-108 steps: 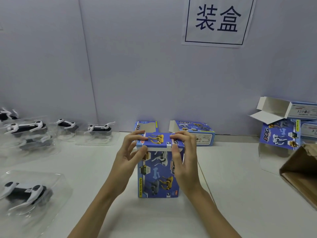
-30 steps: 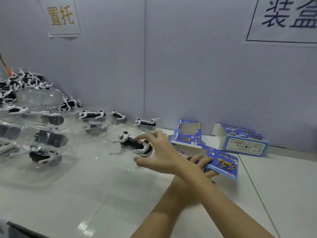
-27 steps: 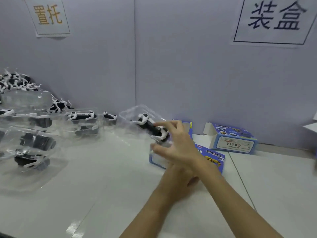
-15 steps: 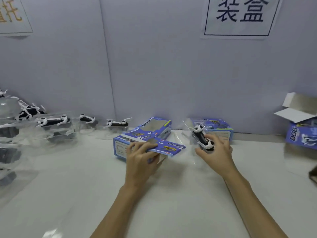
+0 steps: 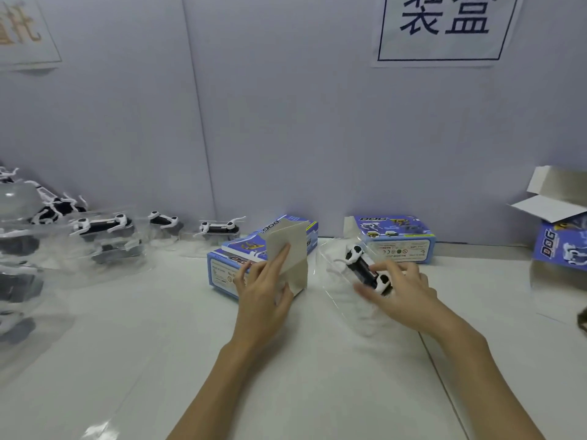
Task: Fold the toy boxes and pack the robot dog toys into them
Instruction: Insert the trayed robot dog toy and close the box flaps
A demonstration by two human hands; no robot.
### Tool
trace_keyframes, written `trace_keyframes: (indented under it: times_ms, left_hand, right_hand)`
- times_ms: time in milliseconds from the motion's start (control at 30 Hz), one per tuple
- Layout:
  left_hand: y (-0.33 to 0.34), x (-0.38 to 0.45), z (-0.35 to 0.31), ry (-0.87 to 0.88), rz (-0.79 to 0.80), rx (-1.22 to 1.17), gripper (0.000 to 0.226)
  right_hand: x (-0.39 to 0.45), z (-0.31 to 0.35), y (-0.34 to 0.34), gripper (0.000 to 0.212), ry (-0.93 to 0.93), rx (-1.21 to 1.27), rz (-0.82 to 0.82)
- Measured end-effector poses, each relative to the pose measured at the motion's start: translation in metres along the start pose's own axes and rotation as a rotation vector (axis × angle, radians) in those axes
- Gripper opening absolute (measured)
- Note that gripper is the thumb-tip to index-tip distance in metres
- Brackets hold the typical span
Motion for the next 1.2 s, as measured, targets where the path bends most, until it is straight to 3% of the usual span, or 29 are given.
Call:
trace_keyframes:
  times_ms: [200,300,433,600,833,967,1200]
  left_hand:
    - [0.007,-0.001,0.003,-0.013,0.09,0.004,0.075]
    - [0.012,-0.002,0.004,-0.04,0.157,0.001,0.08]
    - [0.013,-0.004,0.003,-0.062,0.232,-0.043,0.085]
    - [0.009,-0.003,0.007,-0.17,0.372,-0.096,0.092]
    - [0.01,-0.002,0.011,-0.282,0.447,-0.146,0.092]
    - [0.007,-0.002,0.014,-0.281,0.438,-0.183,0.089]
    - [0.0,-0.005,0.009,-0.292,0.455,-0.199,0.09]
  right_hand:
    - [0.002,0.0,-0.001,0.038,0.053,-0.102,-0.122]
    - [0.004,-0.004,0.004,0.042,0.087,0.078,-0.128]
    - [0.008,-0.009,0.007,0.072,0.129,0.082,-0.003]
    - [-0.001,-0.007,0.001,0.052,-0.004,0.221,0.114]
    - [-0.009,0.018,0.008,0.064,-0.228,0.303,0.242]
    - [-0.002,0.023,0.016,0.066,-0.243,0.284,0.188]
    - [0.006,0.01,0.011,0.067,-0.101,0.292,-0.04]
Point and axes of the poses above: each hand's wrist, its own x-axis towards the middle knuckle, its own y-axis out of the palm, z = x × y, the point moved 6 cm from there along x, towards the middle knuckle, and after that the axes turned 15 degrees about -y, right-handed, at the moved point
